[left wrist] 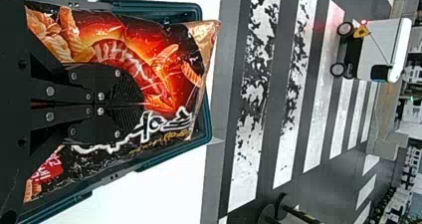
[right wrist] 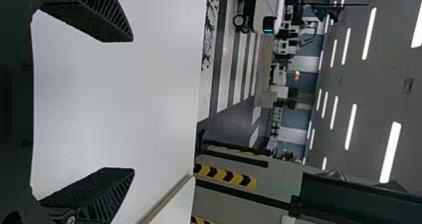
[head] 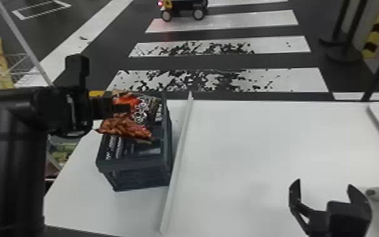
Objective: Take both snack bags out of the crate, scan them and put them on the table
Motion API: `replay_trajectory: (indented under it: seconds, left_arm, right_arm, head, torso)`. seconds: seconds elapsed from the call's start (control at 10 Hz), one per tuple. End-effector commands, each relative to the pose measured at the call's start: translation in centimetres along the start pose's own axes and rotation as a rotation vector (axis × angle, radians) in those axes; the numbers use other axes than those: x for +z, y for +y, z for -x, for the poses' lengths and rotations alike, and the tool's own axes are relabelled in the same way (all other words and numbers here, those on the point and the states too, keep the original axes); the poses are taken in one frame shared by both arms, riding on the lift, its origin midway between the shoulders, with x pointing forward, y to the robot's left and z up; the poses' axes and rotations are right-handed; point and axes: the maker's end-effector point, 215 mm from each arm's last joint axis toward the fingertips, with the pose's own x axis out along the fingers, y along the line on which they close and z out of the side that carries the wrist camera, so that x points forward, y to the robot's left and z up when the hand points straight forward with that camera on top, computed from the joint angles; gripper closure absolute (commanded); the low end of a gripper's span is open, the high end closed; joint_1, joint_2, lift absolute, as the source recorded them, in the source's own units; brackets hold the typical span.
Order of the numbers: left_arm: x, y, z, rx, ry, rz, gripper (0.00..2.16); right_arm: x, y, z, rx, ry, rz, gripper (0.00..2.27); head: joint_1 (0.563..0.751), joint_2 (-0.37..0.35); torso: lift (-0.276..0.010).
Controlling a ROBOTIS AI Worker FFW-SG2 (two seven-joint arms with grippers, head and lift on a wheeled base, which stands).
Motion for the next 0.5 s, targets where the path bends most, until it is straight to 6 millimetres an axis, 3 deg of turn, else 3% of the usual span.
replay_trajectory:
  seconds: [0.0,0.4]
  left_arm:
    - [0.8,0.3,0.7,-0.012,-0.018,0.013,2.14]
    - [1.9,-1.5,1.0,-0.065,-0.051,0.034,2.13]
  right_arm:
    - [-0.2,0.1,0.0,0.0,0.003,0.001,0.05]
    - [-0.2,0.3,-0.1,0.0,0.005,0.002,0.05]
  head:
    - [0.695,0.205]
    - [0.695,0.205]
  torso:
    - [-0.094]
    - [-0.094]
